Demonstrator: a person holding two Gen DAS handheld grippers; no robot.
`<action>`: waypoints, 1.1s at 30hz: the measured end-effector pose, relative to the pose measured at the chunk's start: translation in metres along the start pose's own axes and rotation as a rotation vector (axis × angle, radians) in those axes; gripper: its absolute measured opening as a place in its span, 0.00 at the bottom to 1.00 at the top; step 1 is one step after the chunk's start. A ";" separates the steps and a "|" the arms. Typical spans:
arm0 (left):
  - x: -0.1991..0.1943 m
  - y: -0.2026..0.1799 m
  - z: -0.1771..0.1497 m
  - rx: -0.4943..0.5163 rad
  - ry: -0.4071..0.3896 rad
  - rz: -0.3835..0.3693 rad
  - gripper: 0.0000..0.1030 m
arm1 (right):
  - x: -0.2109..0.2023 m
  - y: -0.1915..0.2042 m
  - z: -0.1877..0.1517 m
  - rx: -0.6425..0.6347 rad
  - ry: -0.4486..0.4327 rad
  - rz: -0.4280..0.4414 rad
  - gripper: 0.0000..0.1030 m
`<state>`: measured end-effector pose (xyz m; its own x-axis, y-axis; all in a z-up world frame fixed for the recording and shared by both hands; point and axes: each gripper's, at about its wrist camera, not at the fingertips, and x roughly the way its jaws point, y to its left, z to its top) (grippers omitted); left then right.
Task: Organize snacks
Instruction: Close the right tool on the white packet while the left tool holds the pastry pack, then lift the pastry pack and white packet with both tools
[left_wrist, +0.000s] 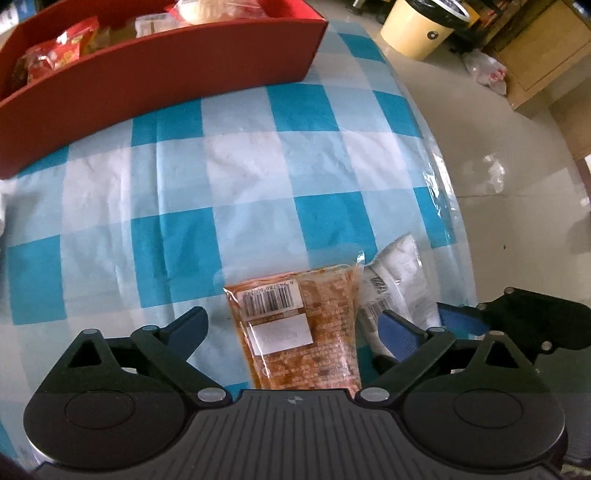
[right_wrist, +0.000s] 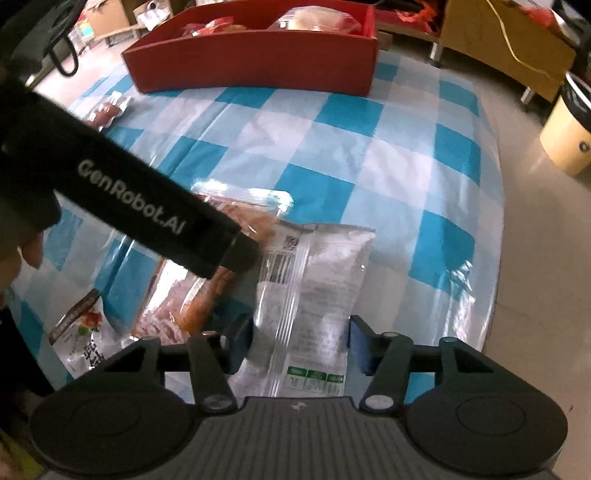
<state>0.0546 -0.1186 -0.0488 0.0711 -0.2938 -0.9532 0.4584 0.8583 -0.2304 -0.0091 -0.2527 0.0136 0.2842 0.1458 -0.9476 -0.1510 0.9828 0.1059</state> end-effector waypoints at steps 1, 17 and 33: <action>0.001 -0.001 -0.001 0.005 0.003 0.006 0.97 | 0.000 -0.002 -0.002 0.007 -0.001 -0.005 0.52; -0.006 -0.015 -0.011 -0.001 -0.078 0.141 0.64 | -0.009 -0.025 -0.002 0.112 -0.037 -0.003 0.48; 0.002 0.006 -0.004 -0.153 -0.058 0.091 0.92 | -0.001 -0.021 0.009 0.109 -0.027 0.018 0.47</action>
<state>0.0534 -0.1126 -0.0529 0.1589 -0.2317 -0.9597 0.3082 0.9351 -0.1748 0.0019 -0.2726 0.0147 0.3077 0.1649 -0.9371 -0.0525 0.9863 0.1563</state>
